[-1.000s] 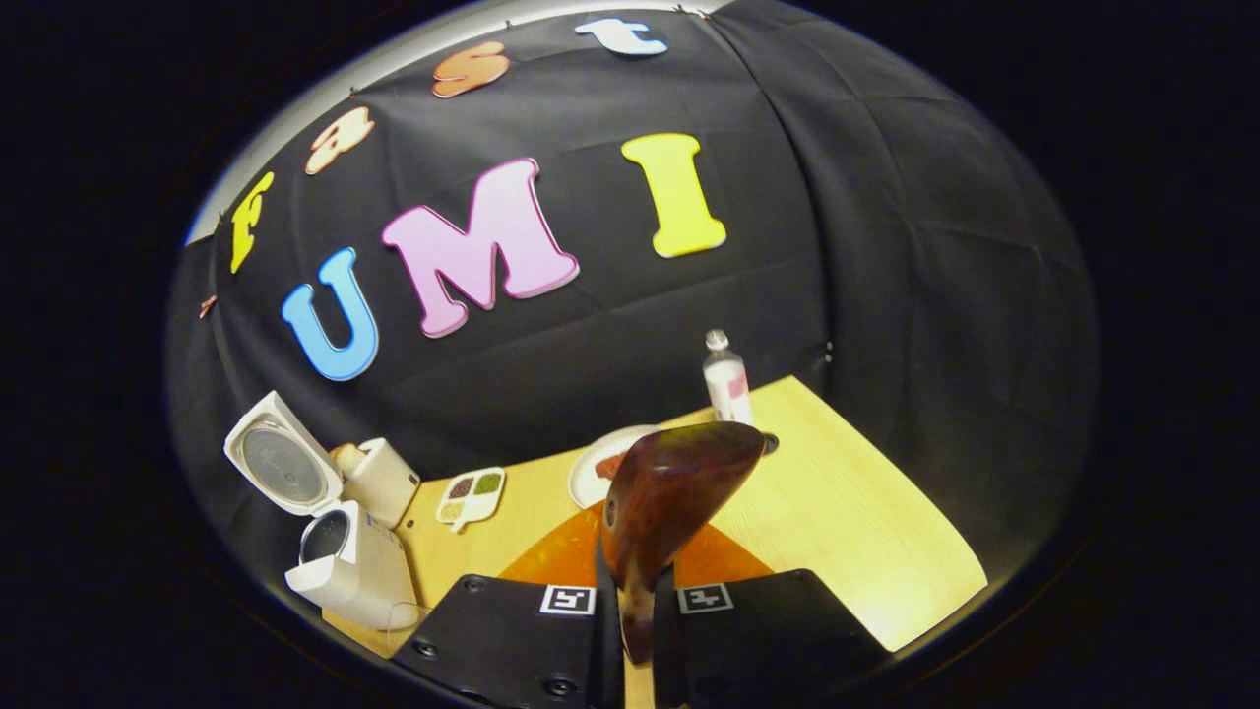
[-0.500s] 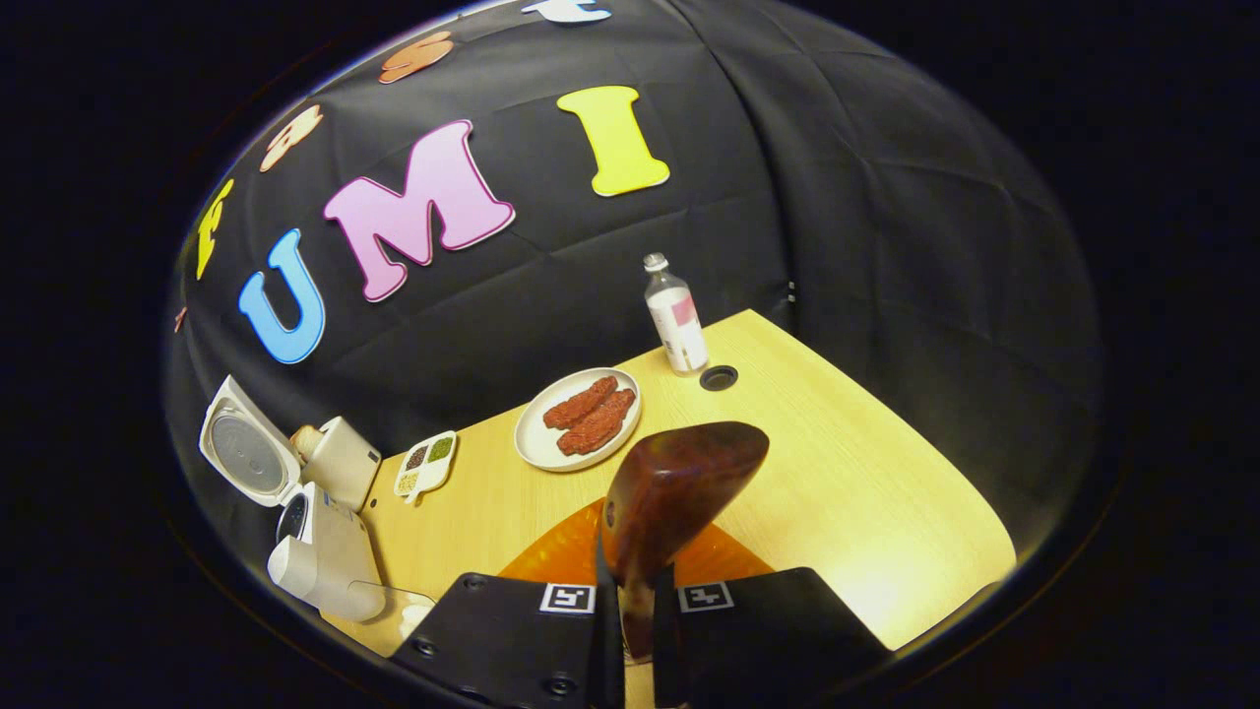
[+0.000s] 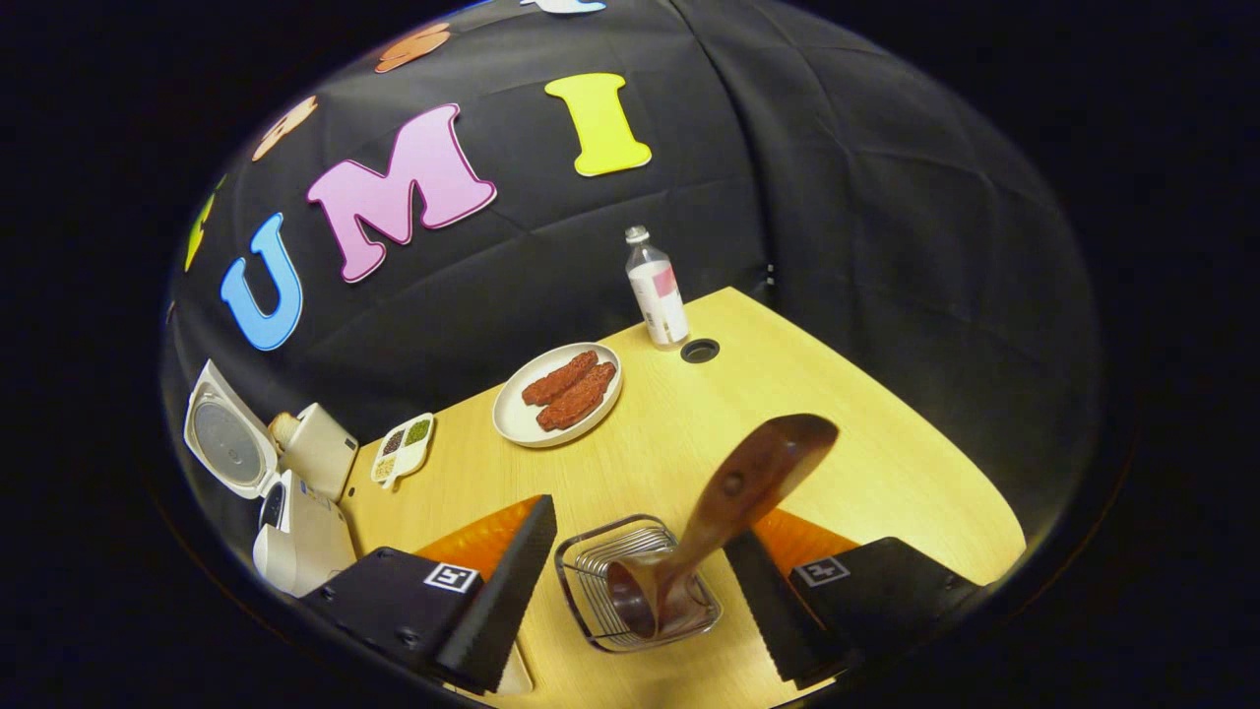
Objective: Close the left gripper, press the button to open the rice cooker; take a wooden spoon from the chopstick holder with the right hand, scoop a spoonful of rice and pour it into the rice cooker, then put the wooden spoon back into the chopstick holder.
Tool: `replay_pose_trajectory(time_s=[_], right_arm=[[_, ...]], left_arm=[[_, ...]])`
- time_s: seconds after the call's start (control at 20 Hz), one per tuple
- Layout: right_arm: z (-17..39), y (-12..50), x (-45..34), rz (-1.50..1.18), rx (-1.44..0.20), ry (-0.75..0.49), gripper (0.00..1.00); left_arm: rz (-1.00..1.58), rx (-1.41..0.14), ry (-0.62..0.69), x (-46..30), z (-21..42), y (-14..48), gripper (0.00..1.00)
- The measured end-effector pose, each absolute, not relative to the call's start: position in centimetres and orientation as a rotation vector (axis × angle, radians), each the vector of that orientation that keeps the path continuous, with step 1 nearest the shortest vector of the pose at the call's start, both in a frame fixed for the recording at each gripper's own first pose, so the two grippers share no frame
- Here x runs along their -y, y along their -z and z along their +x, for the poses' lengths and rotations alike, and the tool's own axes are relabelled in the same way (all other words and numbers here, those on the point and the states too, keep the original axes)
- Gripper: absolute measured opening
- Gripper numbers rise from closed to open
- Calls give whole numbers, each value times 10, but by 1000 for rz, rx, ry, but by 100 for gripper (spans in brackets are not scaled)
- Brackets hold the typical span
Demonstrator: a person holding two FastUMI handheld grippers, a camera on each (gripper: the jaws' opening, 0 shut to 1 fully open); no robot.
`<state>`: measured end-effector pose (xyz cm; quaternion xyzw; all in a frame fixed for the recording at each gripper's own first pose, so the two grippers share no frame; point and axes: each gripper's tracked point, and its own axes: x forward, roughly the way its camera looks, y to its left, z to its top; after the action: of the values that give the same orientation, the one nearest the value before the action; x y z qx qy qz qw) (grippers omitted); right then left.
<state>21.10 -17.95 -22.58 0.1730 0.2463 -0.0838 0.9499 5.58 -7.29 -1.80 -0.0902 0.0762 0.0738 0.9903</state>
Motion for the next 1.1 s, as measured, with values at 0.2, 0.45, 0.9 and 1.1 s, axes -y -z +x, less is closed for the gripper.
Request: replay_pose_trajectory(time_s=[0.2,0.45,0.9,1.1], right_arm=[[179,206,191,239,-457,194,99],[135,177,200,139,-403,203,99],[79,98,185,87,-234,205,99],[74,76,177,53,-198,195,99]], left_arm=[[-104,-119,-171,43,79,-6,96],[-38,-74,-205,10,117,-45,95],[13,41,-268,-49,185,-130,95],[66,89,-267,-67,221,-172,95]])
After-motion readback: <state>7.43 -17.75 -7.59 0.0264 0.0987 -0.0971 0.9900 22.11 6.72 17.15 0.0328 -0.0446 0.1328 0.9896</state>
